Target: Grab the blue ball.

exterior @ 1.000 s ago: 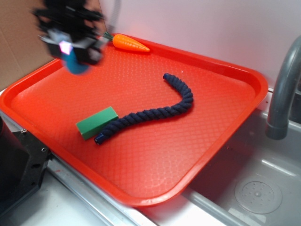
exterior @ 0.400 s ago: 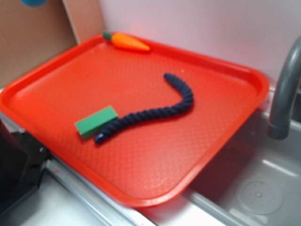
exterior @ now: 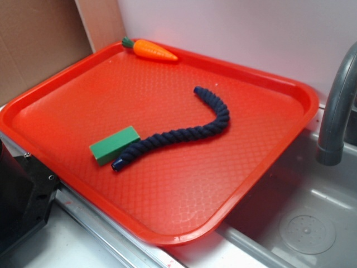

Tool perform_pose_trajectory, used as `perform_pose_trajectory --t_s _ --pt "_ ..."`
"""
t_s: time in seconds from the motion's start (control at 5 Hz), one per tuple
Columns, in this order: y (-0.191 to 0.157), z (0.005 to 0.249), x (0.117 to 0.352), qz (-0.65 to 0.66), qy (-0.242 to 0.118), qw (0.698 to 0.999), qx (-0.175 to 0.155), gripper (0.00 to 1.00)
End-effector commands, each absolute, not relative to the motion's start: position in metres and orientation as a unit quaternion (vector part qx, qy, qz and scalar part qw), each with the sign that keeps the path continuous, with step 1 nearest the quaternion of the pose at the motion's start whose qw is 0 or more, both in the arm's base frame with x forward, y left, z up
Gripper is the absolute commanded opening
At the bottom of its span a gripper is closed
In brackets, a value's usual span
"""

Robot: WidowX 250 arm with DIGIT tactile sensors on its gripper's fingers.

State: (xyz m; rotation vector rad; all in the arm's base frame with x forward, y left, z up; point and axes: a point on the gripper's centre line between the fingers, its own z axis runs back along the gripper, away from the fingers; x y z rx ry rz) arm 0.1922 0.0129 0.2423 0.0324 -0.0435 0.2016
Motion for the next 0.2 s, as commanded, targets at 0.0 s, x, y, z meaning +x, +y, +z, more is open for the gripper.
perform_pose_trajectory --t_s 0.0 --pt "0.0080 0.2453 0.2014 0.108 -0.042 0.993 0.033 0.00"
